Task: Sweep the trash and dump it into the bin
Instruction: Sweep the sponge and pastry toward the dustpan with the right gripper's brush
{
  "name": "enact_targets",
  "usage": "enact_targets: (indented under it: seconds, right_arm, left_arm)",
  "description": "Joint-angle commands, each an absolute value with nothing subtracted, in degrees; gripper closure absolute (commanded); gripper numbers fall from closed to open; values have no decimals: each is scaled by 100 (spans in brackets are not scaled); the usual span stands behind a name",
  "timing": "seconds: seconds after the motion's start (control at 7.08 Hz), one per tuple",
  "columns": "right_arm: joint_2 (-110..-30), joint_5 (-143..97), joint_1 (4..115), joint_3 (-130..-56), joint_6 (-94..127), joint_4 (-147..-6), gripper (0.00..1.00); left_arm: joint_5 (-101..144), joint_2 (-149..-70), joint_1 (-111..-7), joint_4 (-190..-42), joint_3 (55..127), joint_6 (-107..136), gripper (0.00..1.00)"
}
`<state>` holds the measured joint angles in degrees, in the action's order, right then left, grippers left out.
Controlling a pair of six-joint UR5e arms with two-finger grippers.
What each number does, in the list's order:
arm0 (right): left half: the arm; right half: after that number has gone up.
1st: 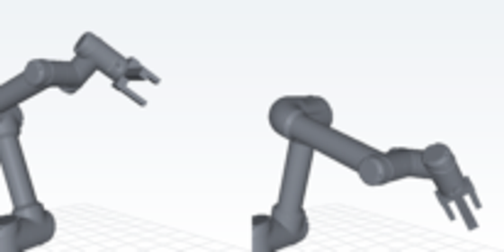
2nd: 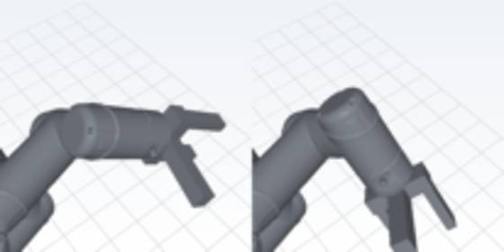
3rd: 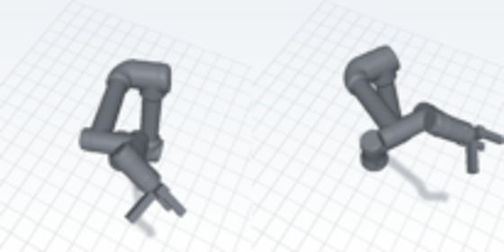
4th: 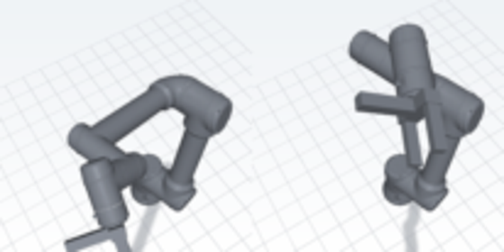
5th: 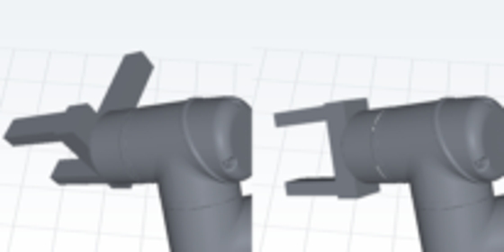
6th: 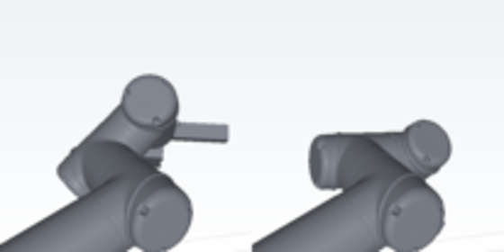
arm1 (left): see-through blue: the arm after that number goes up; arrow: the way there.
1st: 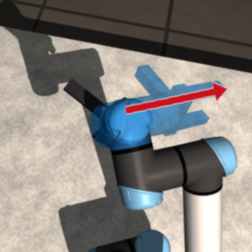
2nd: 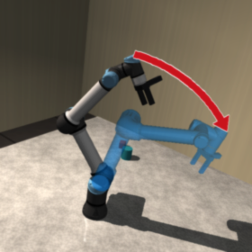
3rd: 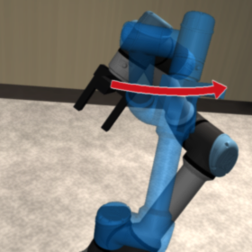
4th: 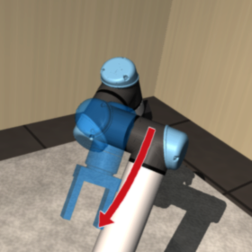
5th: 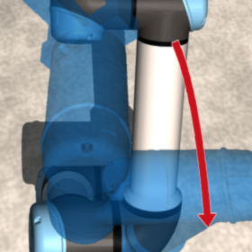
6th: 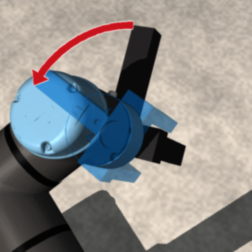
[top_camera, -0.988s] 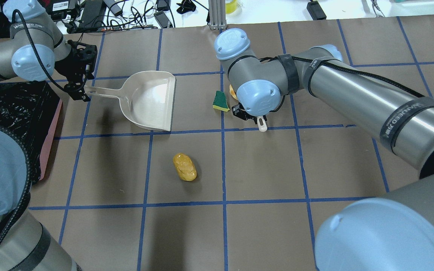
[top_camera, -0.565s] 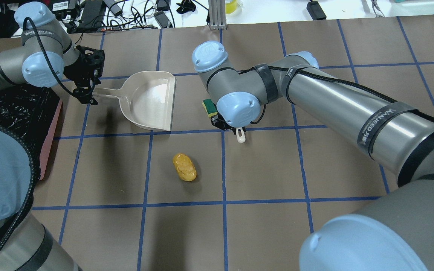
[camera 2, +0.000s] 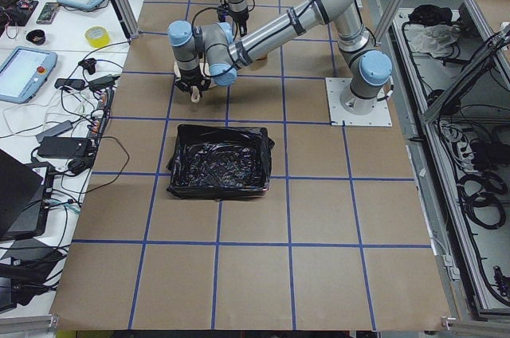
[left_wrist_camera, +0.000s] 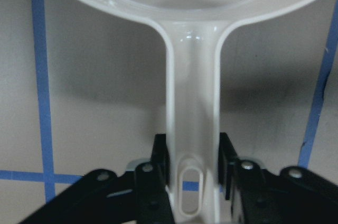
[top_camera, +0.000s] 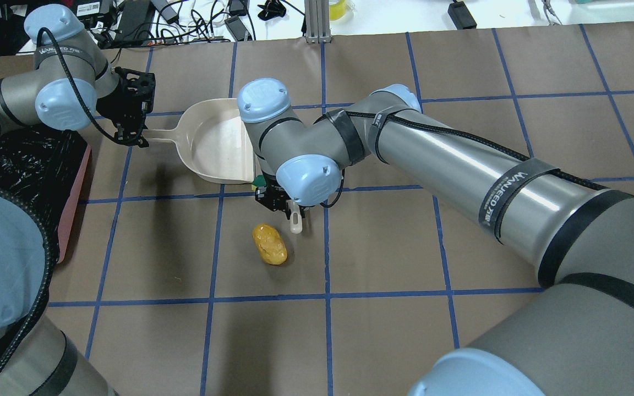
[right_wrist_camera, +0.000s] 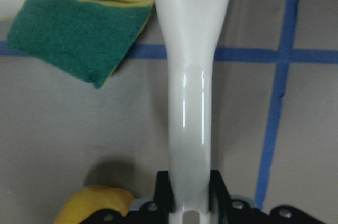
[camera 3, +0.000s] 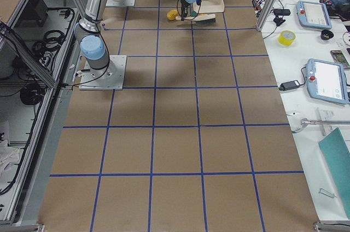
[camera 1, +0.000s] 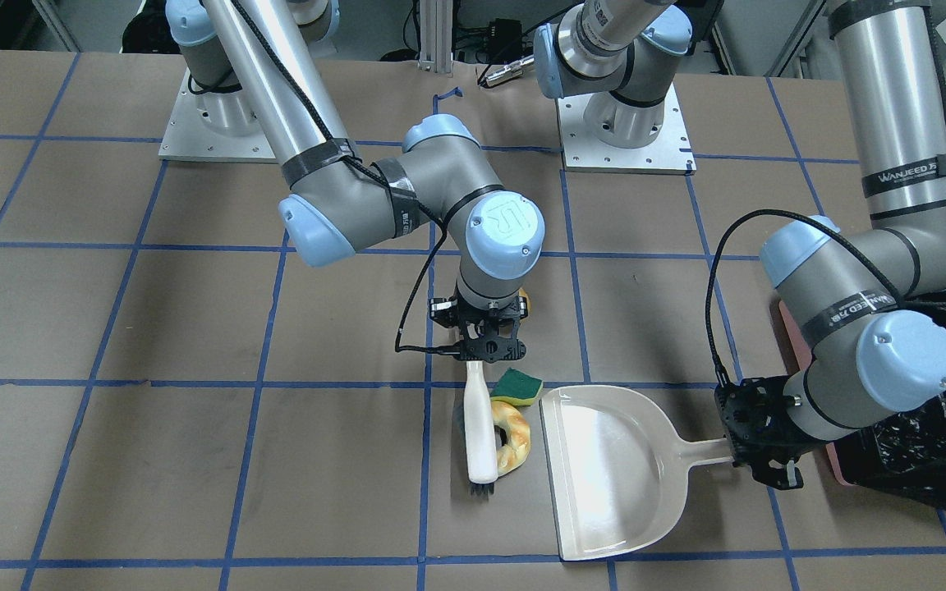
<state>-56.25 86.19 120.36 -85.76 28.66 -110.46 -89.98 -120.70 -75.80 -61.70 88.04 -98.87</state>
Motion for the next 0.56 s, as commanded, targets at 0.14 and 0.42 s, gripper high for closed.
enact_targets:
  seconds: [0.14,0.42]
  right_arm:
    - [-5362,7640,12269,-8080,3497,-11074,100]
    - [-5099,7033,12313,-7596,3787,-11083,100]
  left_arm:
    - [-8991,-12041,-7585,-6161,8807,-9879,91]
    - [-8991,-12041,-7585,-6170,8807,-9879,91]
